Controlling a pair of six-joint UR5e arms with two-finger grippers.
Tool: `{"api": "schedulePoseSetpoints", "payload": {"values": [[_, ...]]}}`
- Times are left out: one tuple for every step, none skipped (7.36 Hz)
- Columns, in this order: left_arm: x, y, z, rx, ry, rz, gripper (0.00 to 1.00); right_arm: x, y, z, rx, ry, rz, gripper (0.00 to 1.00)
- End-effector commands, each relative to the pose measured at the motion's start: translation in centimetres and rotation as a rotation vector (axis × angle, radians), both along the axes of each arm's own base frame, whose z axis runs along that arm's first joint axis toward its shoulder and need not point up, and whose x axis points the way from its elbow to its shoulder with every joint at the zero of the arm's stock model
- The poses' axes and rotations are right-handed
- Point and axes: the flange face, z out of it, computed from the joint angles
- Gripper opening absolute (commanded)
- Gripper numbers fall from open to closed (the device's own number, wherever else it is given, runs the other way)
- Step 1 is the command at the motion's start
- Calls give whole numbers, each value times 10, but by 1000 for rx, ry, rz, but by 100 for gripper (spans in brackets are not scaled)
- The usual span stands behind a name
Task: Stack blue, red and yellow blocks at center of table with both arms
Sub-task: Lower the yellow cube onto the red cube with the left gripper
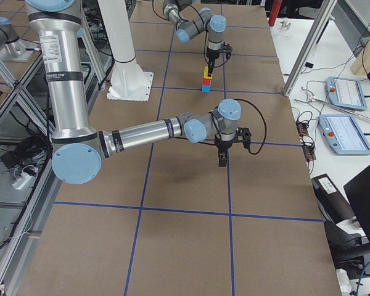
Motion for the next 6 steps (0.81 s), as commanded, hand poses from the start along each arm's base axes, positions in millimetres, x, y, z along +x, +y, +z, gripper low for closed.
{"api": "schedulePoseSetpoints", "payload": {"values": [[0,0,1,-1,0,-1,0,0,-1,-1,1,-1,0,100],[0,0,2,-2,0,-2,9,0,-1,-1,1,-1,0,100],[1,1,2,-4,1,-3,14,0,0,-2,2,-1,1,100],[2,2,2,-5,2,-4,15,0,0,-2,2,-1,1,100],[3,2,2,-13,2,-10,15,0,0,-2,2,-1,1,100],[3,2,2,-13,2,-10,23,1,-1,-2,2,-1,3,100]]}}
